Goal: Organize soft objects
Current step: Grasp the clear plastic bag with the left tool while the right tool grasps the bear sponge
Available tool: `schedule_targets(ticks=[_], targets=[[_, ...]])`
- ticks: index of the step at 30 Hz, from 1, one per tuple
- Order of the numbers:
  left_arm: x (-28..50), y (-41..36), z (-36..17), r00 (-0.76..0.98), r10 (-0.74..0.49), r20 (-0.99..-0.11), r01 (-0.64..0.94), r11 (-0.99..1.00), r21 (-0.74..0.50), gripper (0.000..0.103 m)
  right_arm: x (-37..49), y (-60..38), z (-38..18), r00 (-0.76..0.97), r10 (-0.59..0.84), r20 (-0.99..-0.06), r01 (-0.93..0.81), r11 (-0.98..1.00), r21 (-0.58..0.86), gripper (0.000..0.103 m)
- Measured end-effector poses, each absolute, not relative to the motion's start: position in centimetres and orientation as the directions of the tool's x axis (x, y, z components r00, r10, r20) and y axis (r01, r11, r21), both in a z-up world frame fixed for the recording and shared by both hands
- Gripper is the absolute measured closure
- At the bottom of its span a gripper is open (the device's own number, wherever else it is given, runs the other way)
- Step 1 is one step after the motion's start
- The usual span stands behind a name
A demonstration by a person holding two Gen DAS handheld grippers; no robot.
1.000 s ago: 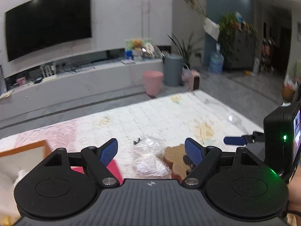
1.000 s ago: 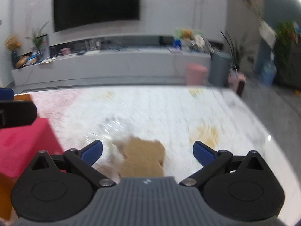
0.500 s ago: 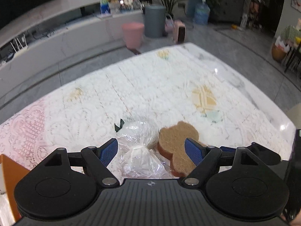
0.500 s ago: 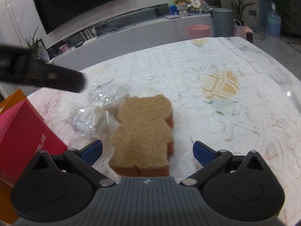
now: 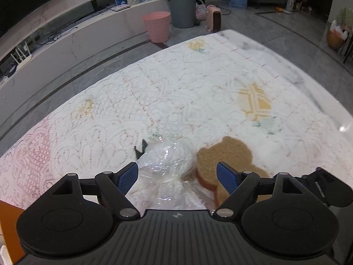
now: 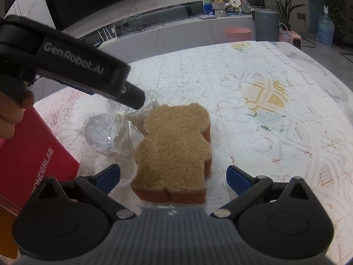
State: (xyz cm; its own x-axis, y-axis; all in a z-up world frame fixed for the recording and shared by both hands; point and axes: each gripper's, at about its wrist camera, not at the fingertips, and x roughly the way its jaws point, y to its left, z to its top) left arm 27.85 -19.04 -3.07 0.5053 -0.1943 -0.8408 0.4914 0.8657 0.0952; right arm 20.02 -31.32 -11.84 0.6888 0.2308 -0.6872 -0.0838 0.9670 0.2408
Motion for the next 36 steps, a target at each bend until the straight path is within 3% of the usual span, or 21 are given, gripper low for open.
schedule_targets(ticks=[9,16,18,19,22,28,30,32,36], targets=[[29.4,-18.7,-5.2,0.412,-0.150,-0.899,0.446,0.893,0.056,0.008,20.0,-31.3,-12.1,0.675,0.221,-0.704,-0.086,0.971,0.223,0.003],[30.4,-19.0,-6.1,0.387,-0.091,-0.918,0.398,0.914,0.077,0.010,19.9,-32.6,-11.7,0.663,0.293,-0.689,-0.113,0.949,0.295,0.036],[30.7,-19.0,-6.4,0.382,-0.054,-0.923,0.374,0.922,0.101,0.025,19.7,-33.0,-11.3,0.671,0.283,-0.686,-0.110,0.952,0.285,0.038],[30.8,-19.0,-6.5,0.377,-0.049,-0.925,0.373,0.922,0.103,0.027,19.6,-33.1,-11.0,0.675,0.278,-0.683,-0.116,0.955,0.274,0.038],[30.9,-18.8,-6.7,0.369,-0.072,-0.927,0.377,0.923,0.079,0.038,19.0,-34.0,-9.9,0.702,0.244,-0.669,-0.099,0.964,0.248,0.038],[28.9,-19.3,-5.0,0.430,-0.062,-0.900,0.398,0.908,0.128,0.045,18.6,-36.9,-9.6,0.708,0.179,-0.683,-0.013,0.970,0.241,0.038],[27.8,-19.3,-3.9,0.457,-0.079,-0.886,0.402,0.907,0.126,0.045,18.5,-37.4,-9.5,0.707,0.140,-0.693,0.016,0.977,0.214,0.034],[26.6,-19.0,-2.8,0.477,-0.098,-0.874,0.394,0.912,0.113,0.045,18.5,-37.6,-9.6,0.706,0.089,-0.702,0.050,0.983,0.175,0.017],[25.0,-18.2,-0.5,0.510,-0.144,-0.848,0.373,0.925,0.067,0.045,19.0,-38.3,-11.0,0.687,0.152,-0.711,0.060,0.963,0.263,0.015]])
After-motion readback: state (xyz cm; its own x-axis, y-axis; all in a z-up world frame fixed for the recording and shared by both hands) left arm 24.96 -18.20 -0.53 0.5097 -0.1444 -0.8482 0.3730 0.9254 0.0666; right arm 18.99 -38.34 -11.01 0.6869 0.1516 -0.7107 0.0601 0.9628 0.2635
